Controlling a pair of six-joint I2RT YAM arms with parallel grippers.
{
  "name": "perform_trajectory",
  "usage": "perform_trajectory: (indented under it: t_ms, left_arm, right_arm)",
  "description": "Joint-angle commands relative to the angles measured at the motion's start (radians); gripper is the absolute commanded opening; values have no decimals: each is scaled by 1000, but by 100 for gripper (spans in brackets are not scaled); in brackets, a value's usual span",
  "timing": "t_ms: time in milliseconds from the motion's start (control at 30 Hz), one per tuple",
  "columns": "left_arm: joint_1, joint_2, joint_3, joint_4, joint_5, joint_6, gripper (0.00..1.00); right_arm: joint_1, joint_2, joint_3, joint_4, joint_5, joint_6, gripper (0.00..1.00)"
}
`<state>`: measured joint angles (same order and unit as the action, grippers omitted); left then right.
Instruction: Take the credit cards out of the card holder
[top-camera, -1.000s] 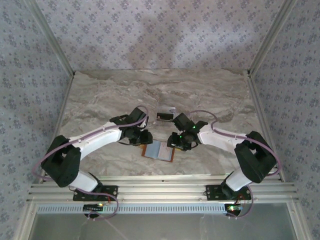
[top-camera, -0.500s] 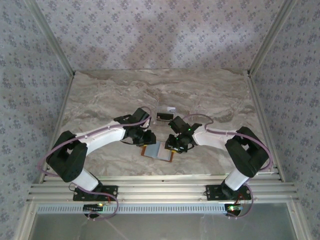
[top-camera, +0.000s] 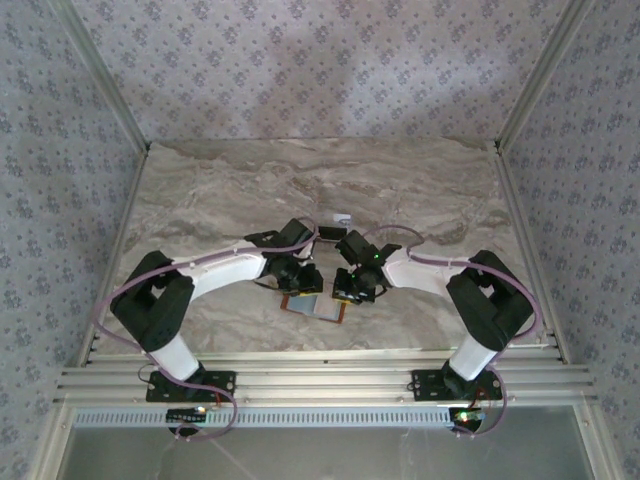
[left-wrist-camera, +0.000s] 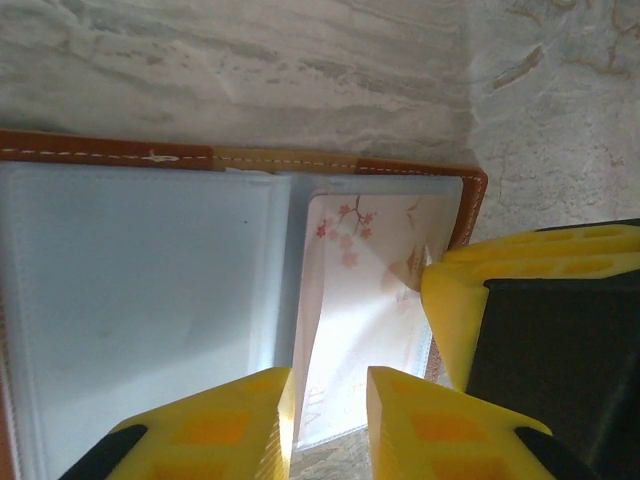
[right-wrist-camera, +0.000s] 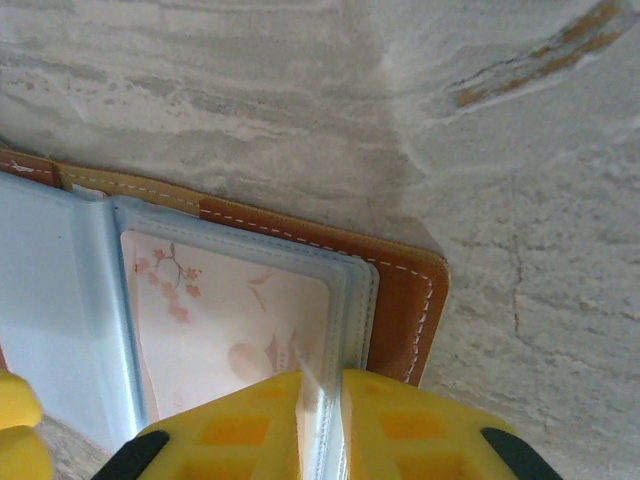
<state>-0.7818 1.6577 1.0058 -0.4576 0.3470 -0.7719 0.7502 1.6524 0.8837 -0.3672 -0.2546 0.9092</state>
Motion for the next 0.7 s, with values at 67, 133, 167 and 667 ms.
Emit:
perform_trajectory:
  t_ms: [67,133,167,667]
  left_arm:
    - [-8,30,30,28,23,-21,22]
    - [-7,39,29,36,29,-22,20]
    - [-7,43,29,51,41,-23,19]
    - [-7,91,26,94,63,-49,17]
  right_arm:
    - [-23,40,-5,-78,51,-44,15]
    - [-23,42,-5,-80,51,-48,15]
    - [-23,42,-3,-80,49,-49,15]
    - [-22,24,-3,-92,51,-52,15]
